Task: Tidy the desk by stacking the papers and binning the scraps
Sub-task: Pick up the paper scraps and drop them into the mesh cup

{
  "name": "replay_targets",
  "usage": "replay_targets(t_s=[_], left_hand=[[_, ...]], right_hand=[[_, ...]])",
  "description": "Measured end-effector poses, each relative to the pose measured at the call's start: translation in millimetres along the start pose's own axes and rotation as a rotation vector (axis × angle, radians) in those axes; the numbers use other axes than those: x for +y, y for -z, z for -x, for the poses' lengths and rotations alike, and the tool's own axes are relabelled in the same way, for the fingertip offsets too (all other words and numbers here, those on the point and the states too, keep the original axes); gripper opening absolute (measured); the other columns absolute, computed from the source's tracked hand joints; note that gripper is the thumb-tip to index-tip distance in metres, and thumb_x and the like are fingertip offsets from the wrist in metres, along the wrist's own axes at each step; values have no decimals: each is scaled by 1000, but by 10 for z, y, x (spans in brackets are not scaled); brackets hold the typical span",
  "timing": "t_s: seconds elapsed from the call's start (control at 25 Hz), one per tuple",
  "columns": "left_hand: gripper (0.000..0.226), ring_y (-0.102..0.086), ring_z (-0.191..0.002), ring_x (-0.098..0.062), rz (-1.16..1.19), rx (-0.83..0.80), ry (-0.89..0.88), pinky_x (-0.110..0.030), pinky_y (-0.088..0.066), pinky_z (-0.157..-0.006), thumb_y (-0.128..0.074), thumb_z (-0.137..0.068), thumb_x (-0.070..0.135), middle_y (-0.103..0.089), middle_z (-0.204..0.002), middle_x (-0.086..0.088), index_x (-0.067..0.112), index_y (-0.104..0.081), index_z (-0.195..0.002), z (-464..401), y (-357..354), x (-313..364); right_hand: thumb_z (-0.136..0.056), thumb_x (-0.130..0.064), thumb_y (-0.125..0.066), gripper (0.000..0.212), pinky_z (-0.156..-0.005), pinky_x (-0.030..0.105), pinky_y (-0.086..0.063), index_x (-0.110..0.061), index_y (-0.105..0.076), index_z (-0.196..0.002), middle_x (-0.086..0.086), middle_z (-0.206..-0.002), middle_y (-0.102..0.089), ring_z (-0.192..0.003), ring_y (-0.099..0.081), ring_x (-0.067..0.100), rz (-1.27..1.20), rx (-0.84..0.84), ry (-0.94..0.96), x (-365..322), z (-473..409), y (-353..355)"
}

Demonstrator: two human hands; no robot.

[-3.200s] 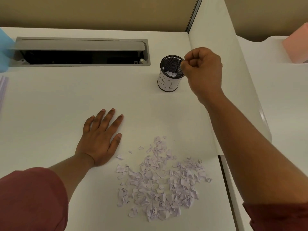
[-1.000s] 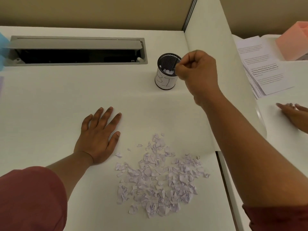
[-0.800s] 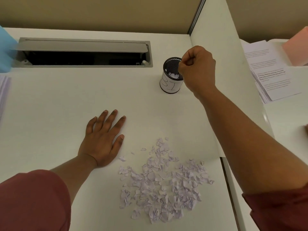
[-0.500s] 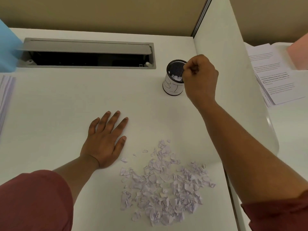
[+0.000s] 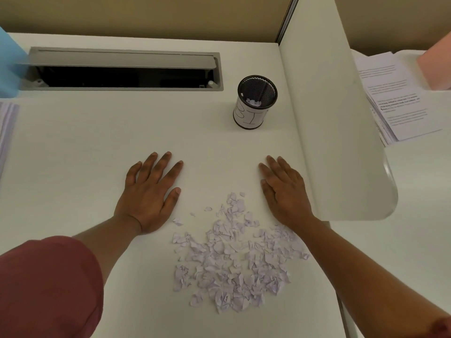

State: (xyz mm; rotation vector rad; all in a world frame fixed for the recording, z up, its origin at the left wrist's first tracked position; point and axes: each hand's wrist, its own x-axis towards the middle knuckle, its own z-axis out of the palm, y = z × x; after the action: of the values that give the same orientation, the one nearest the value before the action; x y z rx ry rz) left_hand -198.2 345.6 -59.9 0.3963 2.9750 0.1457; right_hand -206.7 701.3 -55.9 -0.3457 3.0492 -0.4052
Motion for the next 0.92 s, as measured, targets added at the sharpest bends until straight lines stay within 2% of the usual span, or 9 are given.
replay_targets(t_s=[0.08,0.28,0.52,0.72,0.84,0.92], left_hand=[[63,-8,-156,-28,0,7,0,-50,-11,-124,-19,-101,50,-12,-170,-1,32,-17,-162,-1,-3,2],[63,-9,-156,-29,5,28,-4,-50,-11,-124,-21,-101,49,-14,-169,-2,30,-19,-161,5,-17,1],[63,-11,-156,-29,24,47,-12,-50,-11,-123,-21,-101,50,-17,-169,-3,30,-22,-161,14,-15,-3],[61,-12,-156,-27,40,44,-10,-49,-11,-124,-22,-102,51,-19,-168,-1,31,-24,-160,26,1,-2],[59,-19,-155,-26,87,79,28,-47,-14,-123,-26,-101,52,-27,-166,0,32,-34,-157,31,-9,41],[61,-24,-153,-26,190,104,130,-48,-17,-123,-32,-98,55,-34,-163,0,30,-44,-152,19,7,161]], right_hand=[[-106,-35,-30,48,-119,42,-22,-26,-43,-152,-1,-163,-33,-154,-20,21,-6,-11,-12,2,-29,-4],[-105,-22,-40,43,-115,42,-26,-28,-50,-147,-6,-159,-40,-151,-27,17,-94,30,-84,24,-121,28],[-102,-34,-27,50,-107,45,-34,-32,-47,-148,-7,-160,-37,-151,-28,20,-19,-32,-41,40,-161,76],[-104,-21,-37,46,-115,42,-24,-28,-50,-147,-7,-159,-39,-151,-27,18,-96,-6,-34,77,-183,58],[-103,-16,-36,45,-118,40,-21,-26,-53,-144,-7,-158,-41,-151,-27,16,-178,5,-44,102,-192,54],[-102,-15,-34,47,-119,38,-17,-26,-55,-142,-8,-157,-42,-152,-26,17,-179,10,-44,114,-183,48]])
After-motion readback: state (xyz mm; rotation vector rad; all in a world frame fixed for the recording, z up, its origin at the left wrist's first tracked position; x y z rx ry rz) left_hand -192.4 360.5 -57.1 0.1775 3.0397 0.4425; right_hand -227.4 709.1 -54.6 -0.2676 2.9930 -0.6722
